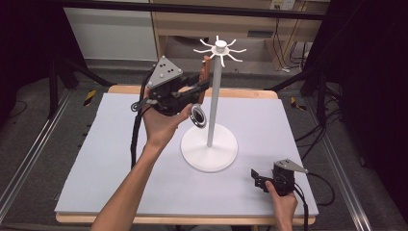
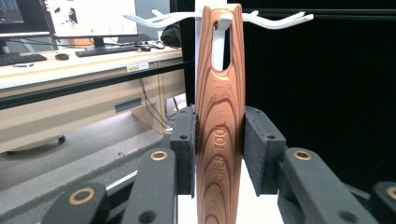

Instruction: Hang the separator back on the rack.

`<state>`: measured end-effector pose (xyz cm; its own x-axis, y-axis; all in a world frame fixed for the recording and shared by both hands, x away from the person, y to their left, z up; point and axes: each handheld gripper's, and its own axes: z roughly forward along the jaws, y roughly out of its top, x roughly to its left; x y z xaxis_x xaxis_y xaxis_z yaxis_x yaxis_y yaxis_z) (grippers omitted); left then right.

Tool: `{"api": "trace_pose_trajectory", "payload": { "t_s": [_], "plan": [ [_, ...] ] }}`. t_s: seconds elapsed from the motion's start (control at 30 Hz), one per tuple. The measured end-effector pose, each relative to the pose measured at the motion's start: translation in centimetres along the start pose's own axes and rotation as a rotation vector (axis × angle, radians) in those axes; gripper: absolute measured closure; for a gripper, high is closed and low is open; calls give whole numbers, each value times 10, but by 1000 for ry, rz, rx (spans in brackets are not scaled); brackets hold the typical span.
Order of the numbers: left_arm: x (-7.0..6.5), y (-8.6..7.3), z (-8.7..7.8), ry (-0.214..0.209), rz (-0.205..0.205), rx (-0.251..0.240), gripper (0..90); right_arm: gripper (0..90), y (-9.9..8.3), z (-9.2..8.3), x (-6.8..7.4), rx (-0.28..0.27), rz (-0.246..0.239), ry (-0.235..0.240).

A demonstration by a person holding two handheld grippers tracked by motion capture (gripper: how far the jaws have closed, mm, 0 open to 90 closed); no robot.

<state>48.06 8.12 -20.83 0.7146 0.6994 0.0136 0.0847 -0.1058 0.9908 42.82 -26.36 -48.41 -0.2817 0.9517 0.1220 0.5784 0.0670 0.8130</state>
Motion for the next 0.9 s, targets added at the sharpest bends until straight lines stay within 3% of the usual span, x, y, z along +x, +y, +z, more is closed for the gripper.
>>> {"api": "trace_pose_trajectory", "payload": {
  "t_s": [0.47, 0.67, 0.87, 0.9],
  "plan": [
    [5, -8, -9, 13, 9, 28, 566, 57, 0, 0, 0, 1, -1, -1],
    [10, -21, -21, 20, 15, 50, 532, 57, 0, 0, 0, 2, 2, -3],
    [16, -43, -34, 32, 34, 90, 515, 57, 0, 1, 0, 9, -1, -6],
    [21, -50, -37, 41, 66, 89, 513, 57, -1, 1, 0, 10, -1, -6]
  ]
}}
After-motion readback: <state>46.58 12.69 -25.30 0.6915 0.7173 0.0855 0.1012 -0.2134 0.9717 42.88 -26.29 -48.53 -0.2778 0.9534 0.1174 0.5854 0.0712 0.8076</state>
